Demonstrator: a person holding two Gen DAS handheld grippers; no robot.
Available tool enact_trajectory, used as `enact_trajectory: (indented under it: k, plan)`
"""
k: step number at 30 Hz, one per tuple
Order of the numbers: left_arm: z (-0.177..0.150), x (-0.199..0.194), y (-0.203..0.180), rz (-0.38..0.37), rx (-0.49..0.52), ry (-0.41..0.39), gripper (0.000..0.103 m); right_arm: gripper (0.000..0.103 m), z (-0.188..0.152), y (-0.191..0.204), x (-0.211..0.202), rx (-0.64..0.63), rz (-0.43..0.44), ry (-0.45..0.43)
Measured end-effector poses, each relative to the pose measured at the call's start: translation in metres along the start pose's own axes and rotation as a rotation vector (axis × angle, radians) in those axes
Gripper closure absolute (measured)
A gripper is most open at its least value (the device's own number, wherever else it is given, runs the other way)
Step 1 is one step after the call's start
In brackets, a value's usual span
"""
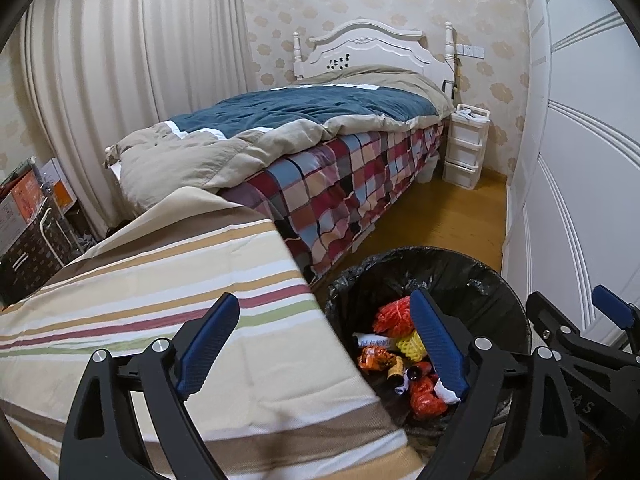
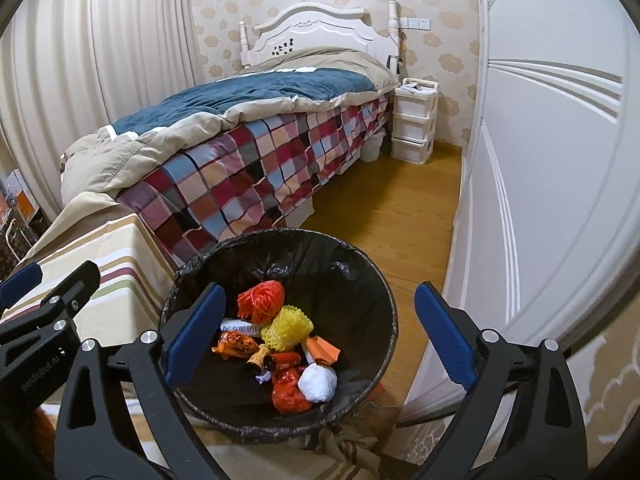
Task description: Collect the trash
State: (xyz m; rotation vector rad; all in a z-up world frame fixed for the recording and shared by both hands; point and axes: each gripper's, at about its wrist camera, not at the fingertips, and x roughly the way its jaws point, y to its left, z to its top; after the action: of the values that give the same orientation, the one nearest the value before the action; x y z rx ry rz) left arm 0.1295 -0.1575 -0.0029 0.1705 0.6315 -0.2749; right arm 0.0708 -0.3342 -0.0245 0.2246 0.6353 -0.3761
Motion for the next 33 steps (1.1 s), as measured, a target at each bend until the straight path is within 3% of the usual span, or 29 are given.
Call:
enact_trajectory:
  k: [21, 33]
  plan:
    - [-0.034, -0.090, 0.045, 0.067, -0.085, -0.083, 0.013, 0.005, -0.024, 0.022, -0.086, -0.042, 0.091, -0.071]
    - [-0.051, -0.122, 0.058, 0.099, -0.114, -0.123, 0.013, 0.005, -0.038, 0.041, -0.112, -0.081, 0.150, -0.093]
